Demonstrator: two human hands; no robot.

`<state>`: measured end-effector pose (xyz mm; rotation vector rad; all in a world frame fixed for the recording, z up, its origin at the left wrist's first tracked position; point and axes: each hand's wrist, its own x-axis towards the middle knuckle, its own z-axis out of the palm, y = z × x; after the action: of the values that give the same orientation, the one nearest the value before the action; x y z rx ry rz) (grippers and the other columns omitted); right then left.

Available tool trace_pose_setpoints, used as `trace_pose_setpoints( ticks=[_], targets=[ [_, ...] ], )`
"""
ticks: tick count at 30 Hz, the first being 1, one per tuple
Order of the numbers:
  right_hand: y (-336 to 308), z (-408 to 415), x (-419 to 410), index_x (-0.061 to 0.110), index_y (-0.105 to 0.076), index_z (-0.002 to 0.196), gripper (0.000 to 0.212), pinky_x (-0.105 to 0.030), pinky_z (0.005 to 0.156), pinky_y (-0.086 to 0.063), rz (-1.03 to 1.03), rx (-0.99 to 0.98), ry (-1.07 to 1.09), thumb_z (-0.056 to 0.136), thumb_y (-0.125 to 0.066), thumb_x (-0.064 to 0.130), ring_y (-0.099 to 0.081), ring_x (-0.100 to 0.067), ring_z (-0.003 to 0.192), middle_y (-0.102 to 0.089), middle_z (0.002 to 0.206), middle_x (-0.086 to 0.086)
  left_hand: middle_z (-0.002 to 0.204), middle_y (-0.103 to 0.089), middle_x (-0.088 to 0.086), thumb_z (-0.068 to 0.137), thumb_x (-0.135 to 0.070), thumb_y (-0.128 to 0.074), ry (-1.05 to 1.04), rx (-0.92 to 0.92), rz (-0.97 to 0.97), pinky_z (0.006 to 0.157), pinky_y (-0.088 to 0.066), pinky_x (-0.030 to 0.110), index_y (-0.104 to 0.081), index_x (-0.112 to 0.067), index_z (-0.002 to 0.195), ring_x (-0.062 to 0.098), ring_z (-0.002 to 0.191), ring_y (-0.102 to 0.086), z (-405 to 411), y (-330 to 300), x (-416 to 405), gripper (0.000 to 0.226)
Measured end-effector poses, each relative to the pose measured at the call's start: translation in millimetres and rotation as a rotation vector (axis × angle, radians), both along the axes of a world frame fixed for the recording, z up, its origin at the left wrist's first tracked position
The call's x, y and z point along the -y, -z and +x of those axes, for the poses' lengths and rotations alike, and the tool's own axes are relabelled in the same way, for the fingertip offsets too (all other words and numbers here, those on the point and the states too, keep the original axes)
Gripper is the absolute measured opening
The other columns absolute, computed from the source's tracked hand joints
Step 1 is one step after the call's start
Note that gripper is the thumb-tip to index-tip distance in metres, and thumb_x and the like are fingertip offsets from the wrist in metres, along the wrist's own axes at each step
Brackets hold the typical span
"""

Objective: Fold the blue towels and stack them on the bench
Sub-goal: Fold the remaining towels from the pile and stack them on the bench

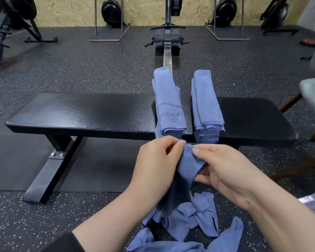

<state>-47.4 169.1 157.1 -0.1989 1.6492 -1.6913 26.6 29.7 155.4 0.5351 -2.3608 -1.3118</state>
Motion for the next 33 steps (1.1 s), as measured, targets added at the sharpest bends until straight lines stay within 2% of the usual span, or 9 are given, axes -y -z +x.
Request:
trace_pose_setpoints(
  ticks=[7,11,15,18,20,21,24,29,33],
  targets=[
    [-2.4,1.6,3.1,-0.004,-0.070,0.111,0.039,-0.037,0.089,-0.061,-0.248,0.170,0.082,0.108,-0.045,0.026,-0.074,-0.023,0.102,-0.075,0.111,-0.017,0.080,-0.064,-0.004,0.092,-0.032,-0.064,0.135,-0.104,-0.187,0.078,-0.048,0.036,-0.079,-0.022,0.092,0.013,0.082,-0.061,-3.9,11.6,-11.6,0.018],
    [5.0,-7.2,-2.1,0.012,-0.078,0.084,0.032,-0.034,0.084,-0.052,-0.081,0.003,0.140,0.103,-0.052,0.009,-0.065,-0.018,0.085,-0.072,0.090,-0.011,0.090,-0.072,-0.005,0.094,-0.029,-0.053,0.337,0.002,-0.149,0.086,-0.048,0.030,-0.078,-0.017,0.091,0.010,0.090,-0.064,1.4,7.9,-12.9,0.028],
    [1.9,-11.7,-7.1,0.010,-0.079,0.096,0.033,-0.047,0.083,-0.057,0.100,-0.240,0.081,0.094,-0.048,-0.002,-0.067,-0.026,0.083,-0.077,0.096,-0.019,0.072,-0.072,-0.002,0.097,-0.021,-0.056,0.149,-0.021,0.040,0.066,-0.050,0.024,-0.071,-0.014,0.073,0.011,0.065,-0.063,3.0,-3.1,-2.5,0.029],
    [-11.2,-8.2,-9.6,0.024,-0.078,0.090,0.037,-0.034,0.069,-0.054,0.290,-0.571,-0.048,0.094,-0.049,0.001,-0.064,-0.016,0.070,-0.078,0.082,-0.004,0.091,-0.074,-0.014,0.100,-0.022,-0.056,0.110,-0.010,0.046,0.078,-0.049,0.015,-0.073,-0.029,0.097,-0.001,0.082,-0.064,-1.7,-5.7,12.4,0.019],
    [-18.1,-7.0,-10.6,0.029,-0.075,0.089,0.036,-0.038,0.074,-0.054,0.326,-0.693,-0.140,0.095,-0.050,0.004,-0.065,-0.026,0.075,-0.076,0.083,-0.001,0.110,-0.072,-0.022,0.102,-0.020,-0.054,0.268,0.095,0.036,0.094,-0.046,0.015,-0.072,-0.032,0.118,-0.010,0.102,-0.062,-3.5,-3.5,19.2,0.027],
    [-20.4,-6.6,-11.5,0.030,-0.074,0.089,0.035,-0.037,0.077,-0.053,0.342,-0.727,-0.167,0.095,-0.050,0.005,-0.065,-0.024,0.079,-0.075,0.084,0.002,0.110,-0.073,-0.021,0.103,-0.019,-0.053,0.339,0.136,0.054,0.096,-0.046,0.016,-0.072,-0.031,0.119,-0.008,0.105,-0.062,-3.6,-2.2,20.8,0.028],
    [-23.4,-8.0,-15.4,0.030,-0.072,0.085,0.036,-0.027,0.074,-0.048,0.388,-0.803,-0.198,0.094,-0.050,0.003,-0.061,-0.003,0.076,-0.073,0.082,0.014,0.100,-0.076,-0.013,0.101,-0.017,-0.056,0.447,0.188,0.130,0.092,-0.048,0.025,-0.075,-0.030,0.105,0.000,0.095,-0.065,-1.4,-1.0,21.2,0.023],
    [-27.5,-4.3,-18.8,0.030,-0.071,0.083,0.036,-0.020,0.059,-0.040,0.373,-0.852,-0.171,0.093,-0.050,0.003,-0.052,-0.002,0.062,-0.069,0.075,0.013,0.073,-0.061,-0.007,0.092,-0.021,-0.066,0.503,0.271,0.242,0.072,-0.042,0.033,-0.069,-0.022,0.079,0.010,0.071,-0.050,0.3,6.7,20.2,0.013],
    [-30.5,-4.0,-19.9,0.030,-0.072,0.082,0.038,-0.022,0.046,-0.031,0.318,-0.861,-0.033,0.095,-0.049,0.003,-0.039,-0.006,0.047,-0.052,0.053,0.007,0.065,-0.057,-0.011,0.086,-0.011,-0.059,0.444,0.410,0.006,0.067,-0.045,0.031,-0.058,-0.021,0.071,0.010,0.065,-0.051,-0.5,14.6,20.9,0.018]
  ],
)
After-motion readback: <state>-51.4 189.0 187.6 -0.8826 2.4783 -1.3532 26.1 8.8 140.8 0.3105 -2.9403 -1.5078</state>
